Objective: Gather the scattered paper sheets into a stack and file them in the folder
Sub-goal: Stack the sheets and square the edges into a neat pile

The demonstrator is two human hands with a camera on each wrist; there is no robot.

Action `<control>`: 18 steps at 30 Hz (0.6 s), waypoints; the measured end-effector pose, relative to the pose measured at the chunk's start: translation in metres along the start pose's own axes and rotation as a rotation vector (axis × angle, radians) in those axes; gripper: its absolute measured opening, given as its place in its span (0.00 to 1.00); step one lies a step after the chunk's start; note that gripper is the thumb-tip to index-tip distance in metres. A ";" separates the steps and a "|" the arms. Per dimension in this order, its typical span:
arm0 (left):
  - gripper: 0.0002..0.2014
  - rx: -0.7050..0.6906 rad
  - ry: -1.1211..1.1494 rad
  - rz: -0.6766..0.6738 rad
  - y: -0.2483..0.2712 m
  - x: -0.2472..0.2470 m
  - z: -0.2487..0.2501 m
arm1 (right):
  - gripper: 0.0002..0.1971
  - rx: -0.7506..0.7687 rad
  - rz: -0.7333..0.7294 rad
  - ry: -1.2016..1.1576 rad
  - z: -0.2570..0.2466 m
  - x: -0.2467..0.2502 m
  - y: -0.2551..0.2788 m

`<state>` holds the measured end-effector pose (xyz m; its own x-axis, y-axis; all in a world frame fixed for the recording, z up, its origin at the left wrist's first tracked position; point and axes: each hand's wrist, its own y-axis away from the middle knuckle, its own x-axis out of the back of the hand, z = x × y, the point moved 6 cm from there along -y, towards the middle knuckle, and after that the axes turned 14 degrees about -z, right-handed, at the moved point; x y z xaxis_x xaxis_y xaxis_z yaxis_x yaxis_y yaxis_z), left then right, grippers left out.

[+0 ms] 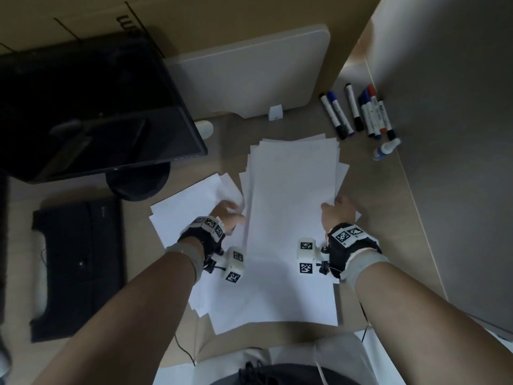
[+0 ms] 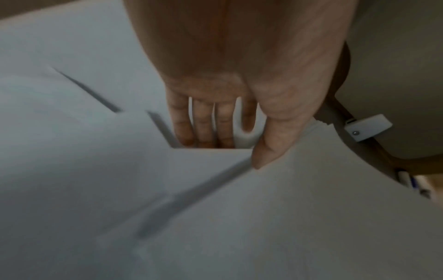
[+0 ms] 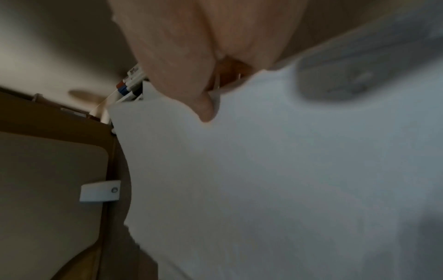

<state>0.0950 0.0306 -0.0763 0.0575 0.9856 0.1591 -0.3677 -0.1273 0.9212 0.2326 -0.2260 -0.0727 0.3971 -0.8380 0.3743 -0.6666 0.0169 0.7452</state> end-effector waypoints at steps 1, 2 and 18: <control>0.15 0.020 -0.098 -0.030 0.005 -0.003 -0.008 | 0.22 -0.013 0.050 0.028 0.001 -0.001 0.004; 0.11 0.044 -0.189 -0.035 0.009 -0.005 -0.018 | 0.28 -0.033 0.086 0.111 0.001 -0.006 0.007; 0.29 -0.035 -0.596 0.080 0.032 -0.030 -0.080 | 0.39 -0.073 0.074 0.112 0.078 -0.066 0.081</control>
<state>0.0068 0.0060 -0.0802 0.5355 0.7394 0.4081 -0.4218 -0.1845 0.8877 0.1033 -0.2122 -0.0800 0.4193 -0.7670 0.4856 -0.6505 0.1192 0.7501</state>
